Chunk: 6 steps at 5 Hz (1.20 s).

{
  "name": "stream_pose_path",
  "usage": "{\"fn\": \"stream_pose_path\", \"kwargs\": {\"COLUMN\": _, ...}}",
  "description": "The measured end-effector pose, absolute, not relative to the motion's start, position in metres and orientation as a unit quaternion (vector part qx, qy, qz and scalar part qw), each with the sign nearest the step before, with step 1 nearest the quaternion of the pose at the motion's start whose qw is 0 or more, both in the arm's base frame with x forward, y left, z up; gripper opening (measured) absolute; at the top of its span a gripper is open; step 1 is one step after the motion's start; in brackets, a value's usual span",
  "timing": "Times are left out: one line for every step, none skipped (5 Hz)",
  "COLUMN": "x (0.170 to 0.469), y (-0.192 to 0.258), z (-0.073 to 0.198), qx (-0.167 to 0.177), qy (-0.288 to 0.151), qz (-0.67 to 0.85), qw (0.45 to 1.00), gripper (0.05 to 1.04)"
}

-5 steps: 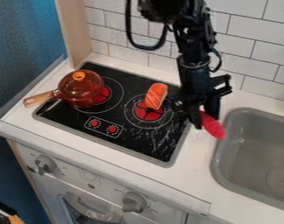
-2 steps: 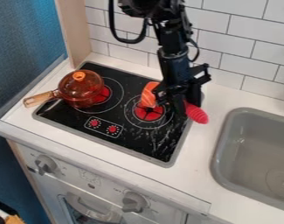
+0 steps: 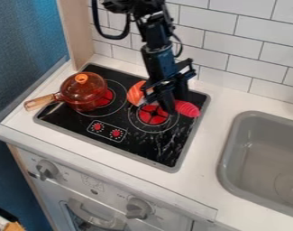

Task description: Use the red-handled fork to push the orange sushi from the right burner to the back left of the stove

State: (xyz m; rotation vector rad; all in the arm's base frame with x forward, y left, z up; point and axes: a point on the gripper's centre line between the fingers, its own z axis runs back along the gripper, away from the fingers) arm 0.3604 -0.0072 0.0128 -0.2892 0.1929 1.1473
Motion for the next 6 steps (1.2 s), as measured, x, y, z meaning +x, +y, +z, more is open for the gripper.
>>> {"fn": "stream_pose_path", "kwargs": {"x": 0.364, "y": 0.012, "z": 0.017, "qx": -0.133, "qy": 0.086, "qz": 0.555, "qw": 0.816, "gripper": 0.373}}
{"fn": "stream_pose_path", "kwargs": {"x": 0.364, "y": 0.026, "z": 0.008, "qx": -0.126, "qy": 0.095, "qz": 0.571, "qw": 0.806, "gripper": 0.373}}
{"fn": "stream_pose_path", "kwargs": {"x": 0.373, "y": 0.034, "z": 0.008, "qx": -0.124, "qy": 0.085, "qz": 0.571, "qw": 0.807, "gripper": 0.373}}
{"fn": "stream_pose_path", "kwargs": {"x": 0.379, "y": 0.047, "z": 0.008, "qx": -0.118, "qy": 0.075, "qz": 0.576, "qw": 0.805, "gripper": 0.373}}
{"fn": "stream_pose_path", "kwargs": {"x": 0.386, "y": 0.073, "z": 0.008, "qx": -0.114, "qy": 0.063, "qz": 0.596, "qw": 0.793, "gripper": 0.373}}
{"fn": "stream_pose_path", "kwargs": {"x": 0.391, "y": 0.087, "z": 0.013, "qx": -0.113, "qy": 0.048, "qz": 0.611, "qw": 0.782, "gripper": 0.373}}
